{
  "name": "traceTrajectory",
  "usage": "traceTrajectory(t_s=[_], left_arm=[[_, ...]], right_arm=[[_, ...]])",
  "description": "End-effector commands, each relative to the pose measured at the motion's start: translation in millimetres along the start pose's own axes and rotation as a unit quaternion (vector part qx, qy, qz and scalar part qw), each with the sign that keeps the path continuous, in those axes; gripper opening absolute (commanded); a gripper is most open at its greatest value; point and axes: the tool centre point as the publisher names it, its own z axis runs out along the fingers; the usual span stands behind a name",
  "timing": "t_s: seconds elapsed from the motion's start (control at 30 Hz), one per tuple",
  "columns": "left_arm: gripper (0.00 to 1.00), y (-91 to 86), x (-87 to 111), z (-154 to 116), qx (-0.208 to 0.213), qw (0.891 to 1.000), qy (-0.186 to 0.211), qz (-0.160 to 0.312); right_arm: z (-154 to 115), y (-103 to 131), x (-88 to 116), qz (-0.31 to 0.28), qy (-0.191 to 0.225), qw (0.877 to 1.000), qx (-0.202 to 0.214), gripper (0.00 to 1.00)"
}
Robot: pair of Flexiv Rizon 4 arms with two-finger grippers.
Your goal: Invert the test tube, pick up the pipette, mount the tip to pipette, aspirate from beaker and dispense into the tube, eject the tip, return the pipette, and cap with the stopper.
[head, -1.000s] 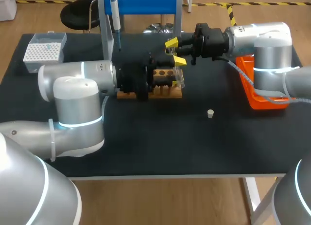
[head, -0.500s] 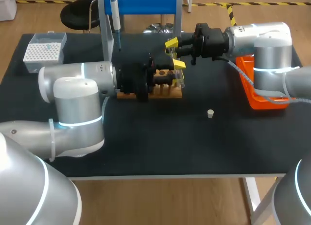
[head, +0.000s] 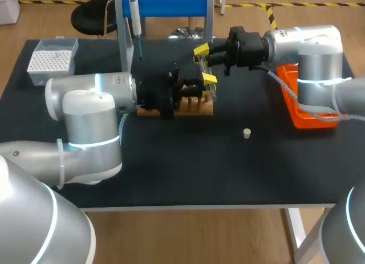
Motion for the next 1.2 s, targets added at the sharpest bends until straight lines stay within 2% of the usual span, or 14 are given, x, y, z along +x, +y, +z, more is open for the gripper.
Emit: traceTrajectory(t_s=[0.03, 0.07, 0.1, 0.13, 1.2], left_arm=[[0.0, 0.2, -0.9, 1.1, -0.002, 1.0, -0.002, 0.002], [0.0, 0.2, -0.9, 1.0, -0.002, 1.0, -0.002, 0.002], [0.0, 0.2, -0.8, 0.9, -0.003, 1.0, -0.002, 0.002], [0.0, 0.3, -0.8, 0.7, -0.004, 1.0, -0.002, 0.002], [0.0, 1.6, 0.7, -1.6, -0.008, 1.0, 0.002, -0.003]], right_arm=[[-0.4, -0.8, -1.0, -0.001, -0.001, 1.0, -0.001, 0.0], [-0.4, -0.8, -1.0, -0.001, -0.001, 1.0, -0.001, 0.0], [-0.4, -0.8, -1.0, -0.001, -0.001, 1.0, -0.001, 0.46], [-0.4, -0.8, -1.0, -0.001, -0.001, 1.0, -0.001, 1.0], [-0.4, -0.8, -1.0, -0.001, -0.001, 1.0, -0.001, 1.0]])
